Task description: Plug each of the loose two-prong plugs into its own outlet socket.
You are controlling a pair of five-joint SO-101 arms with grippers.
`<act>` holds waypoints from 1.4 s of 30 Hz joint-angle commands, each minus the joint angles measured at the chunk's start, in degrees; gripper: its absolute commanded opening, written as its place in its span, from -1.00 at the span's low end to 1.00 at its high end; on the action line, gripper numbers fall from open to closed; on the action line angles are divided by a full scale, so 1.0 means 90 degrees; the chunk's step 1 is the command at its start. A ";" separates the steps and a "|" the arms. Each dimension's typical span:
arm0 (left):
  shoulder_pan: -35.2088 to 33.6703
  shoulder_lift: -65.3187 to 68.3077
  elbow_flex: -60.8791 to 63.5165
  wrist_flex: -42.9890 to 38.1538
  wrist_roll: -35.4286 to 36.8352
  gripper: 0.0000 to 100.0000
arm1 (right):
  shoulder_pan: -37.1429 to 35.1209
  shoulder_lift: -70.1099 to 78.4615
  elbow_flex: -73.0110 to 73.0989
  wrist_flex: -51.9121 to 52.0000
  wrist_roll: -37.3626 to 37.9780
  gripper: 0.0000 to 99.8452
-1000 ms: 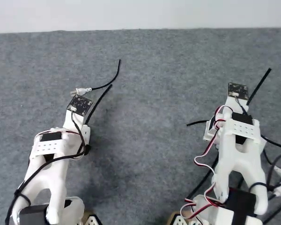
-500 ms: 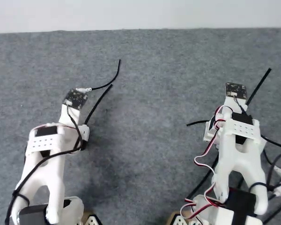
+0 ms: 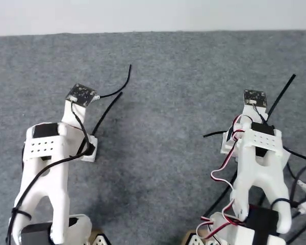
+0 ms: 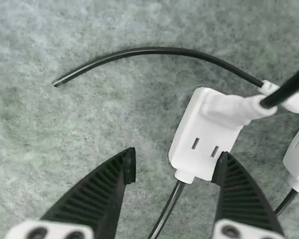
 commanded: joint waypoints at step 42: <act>0.0361 0.1778 0.0571 -0.1924 0.0381 -0.97 | -0.0171 -0.0024 -0.0088 0.0063 -0.0303 -0.50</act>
